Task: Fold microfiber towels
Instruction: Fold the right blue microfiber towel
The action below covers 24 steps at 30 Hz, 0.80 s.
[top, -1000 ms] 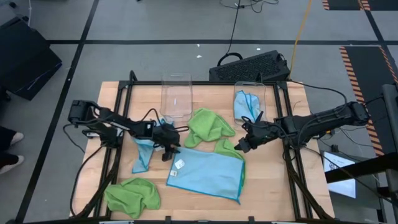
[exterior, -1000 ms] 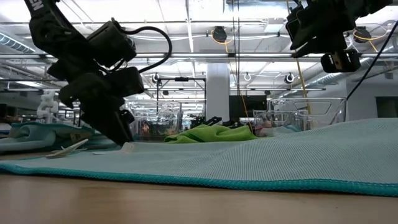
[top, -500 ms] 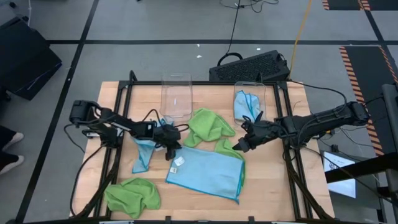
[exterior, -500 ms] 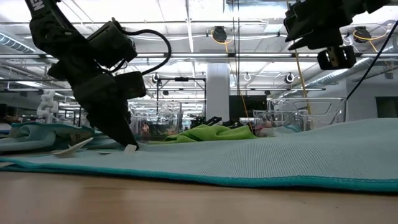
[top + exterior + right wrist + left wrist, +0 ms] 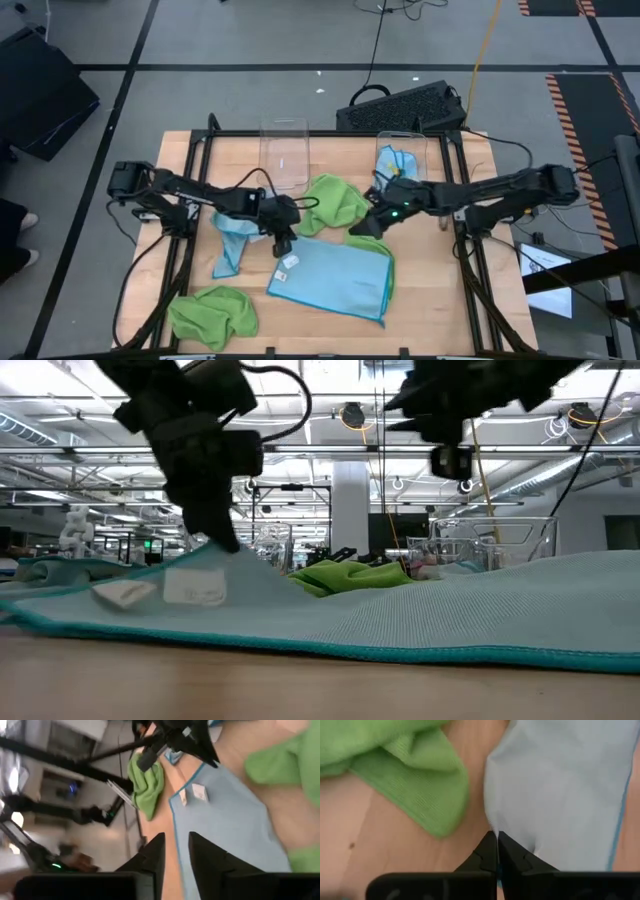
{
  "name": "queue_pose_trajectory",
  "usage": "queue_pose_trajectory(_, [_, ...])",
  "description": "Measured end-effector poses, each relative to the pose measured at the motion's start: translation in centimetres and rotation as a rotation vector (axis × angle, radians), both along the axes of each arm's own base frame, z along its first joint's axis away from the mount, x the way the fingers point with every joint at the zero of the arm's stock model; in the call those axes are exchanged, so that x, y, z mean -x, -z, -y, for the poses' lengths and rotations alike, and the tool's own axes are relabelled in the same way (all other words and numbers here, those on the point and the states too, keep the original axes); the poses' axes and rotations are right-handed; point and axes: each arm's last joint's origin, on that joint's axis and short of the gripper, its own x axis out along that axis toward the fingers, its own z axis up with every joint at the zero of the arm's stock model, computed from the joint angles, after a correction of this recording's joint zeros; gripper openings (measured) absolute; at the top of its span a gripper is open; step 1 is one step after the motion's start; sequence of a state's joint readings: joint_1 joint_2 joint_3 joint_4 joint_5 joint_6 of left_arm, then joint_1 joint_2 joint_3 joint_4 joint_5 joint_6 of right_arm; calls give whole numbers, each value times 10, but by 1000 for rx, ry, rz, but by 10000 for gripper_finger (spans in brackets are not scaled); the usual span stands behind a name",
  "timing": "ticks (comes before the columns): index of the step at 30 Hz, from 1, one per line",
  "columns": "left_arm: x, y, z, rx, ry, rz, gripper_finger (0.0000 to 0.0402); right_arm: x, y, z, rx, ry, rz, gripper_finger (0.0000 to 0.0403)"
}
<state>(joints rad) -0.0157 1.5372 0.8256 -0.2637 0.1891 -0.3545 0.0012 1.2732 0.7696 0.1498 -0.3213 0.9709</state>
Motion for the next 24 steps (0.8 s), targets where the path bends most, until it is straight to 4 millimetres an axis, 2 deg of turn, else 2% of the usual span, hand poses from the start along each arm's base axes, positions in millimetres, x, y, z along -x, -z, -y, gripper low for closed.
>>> queue_pose_trajectory(5, [-12,-24,1,31,-51,11,2,-36,2,12,201,-104,62,137])
queue_pose_trajectory(9, [-19,-39,1,54,-132,32,2,-61,11,24,357,-149,103,189])
queue_pose_trajectory(12, [-23,-49,3,54,-162,44,1,-75,23,29,401,-187,161,213])
queue_pose_trajectory(16, [-27,-61,7,61,-188,58,1,-86,38,31,375,-254,220,221])
queue_pose_trajectory(19, [-29,-67,11,64,-199,65,1,-88,47,31,377,-267,198,217])
queue_pose_trajectory(24, [-30,-70,17,59,-188,83,1,-91,52,31,433,-289,223,206])
